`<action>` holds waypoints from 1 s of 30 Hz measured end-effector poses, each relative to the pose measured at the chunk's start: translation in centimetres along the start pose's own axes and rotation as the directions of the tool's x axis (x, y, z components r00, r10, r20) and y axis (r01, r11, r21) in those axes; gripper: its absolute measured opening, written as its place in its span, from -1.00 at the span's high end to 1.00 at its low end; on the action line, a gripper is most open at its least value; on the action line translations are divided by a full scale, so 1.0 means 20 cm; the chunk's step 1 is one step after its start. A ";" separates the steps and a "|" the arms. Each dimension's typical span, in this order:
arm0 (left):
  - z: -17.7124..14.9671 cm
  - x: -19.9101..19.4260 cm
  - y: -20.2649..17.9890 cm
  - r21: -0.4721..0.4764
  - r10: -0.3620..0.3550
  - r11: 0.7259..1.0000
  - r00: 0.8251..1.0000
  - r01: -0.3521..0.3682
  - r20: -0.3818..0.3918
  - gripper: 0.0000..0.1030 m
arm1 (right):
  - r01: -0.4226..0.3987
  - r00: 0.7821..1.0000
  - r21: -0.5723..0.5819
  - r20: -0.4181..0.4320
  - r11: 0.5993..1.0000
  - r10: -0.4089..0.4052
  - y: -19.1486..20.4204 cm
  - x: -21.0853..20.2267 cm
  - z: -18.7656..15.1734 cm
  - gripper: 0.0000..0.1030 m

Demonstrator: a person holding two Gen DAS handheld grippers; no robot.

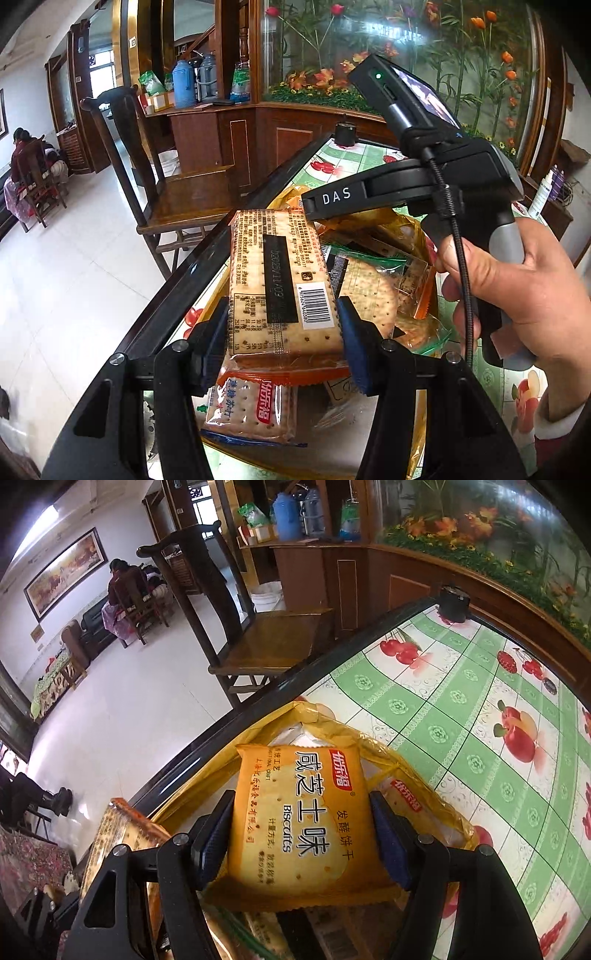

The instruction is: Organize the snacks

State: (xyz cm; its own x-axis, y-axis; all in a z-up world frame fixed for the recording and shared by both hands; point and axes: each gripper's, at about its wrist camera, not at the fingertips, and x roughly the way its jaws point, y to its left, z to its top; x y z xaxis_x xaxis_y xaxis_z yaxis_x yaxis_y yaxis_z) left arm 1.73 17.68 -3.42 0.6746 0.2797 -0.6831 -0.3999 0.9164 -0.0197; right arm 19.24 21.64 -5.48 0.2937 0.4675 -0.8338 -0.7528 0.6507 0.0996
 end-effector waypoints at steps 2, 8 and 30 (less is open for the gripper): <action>0.00 0.00 -0.01 0.003 0.004 1.000 1.000 -0.004 -0.001 -0.06 | 0.005 1.000 -0.003 -0.005 1.000 -0.005 -0.01 0.01 0.00 -0.38; 0.02 0.03 -0.02 0.008 0.012 1.000 1.000 -0.012 -0.007 -0.06 | 0.006 1.000 -0.006 -0.001 1.000 -0.006 -0.01 0.01 -0.01 -0.43; 0.03 0.04 -0.07 -0.039 -0.033 0.999 0.997 0.030 -0.063 -0.53 | -0.028 0.987 0.194 0.159 0.981 -0.003 -0.24 -0.42 -0.31 -0.99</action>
State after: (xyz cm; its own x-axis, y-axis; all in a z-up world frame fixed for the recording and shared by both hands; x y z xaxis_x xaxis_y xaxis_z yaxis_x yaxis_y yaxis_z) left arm 3.19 16.89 -3.57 0.6467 0.2309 -0.7270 -0.4030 0.9126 -0.0686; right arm 16.77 10.77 -2.25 0.3861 0.5549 -0.7369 -0.6326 0.7407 0.2263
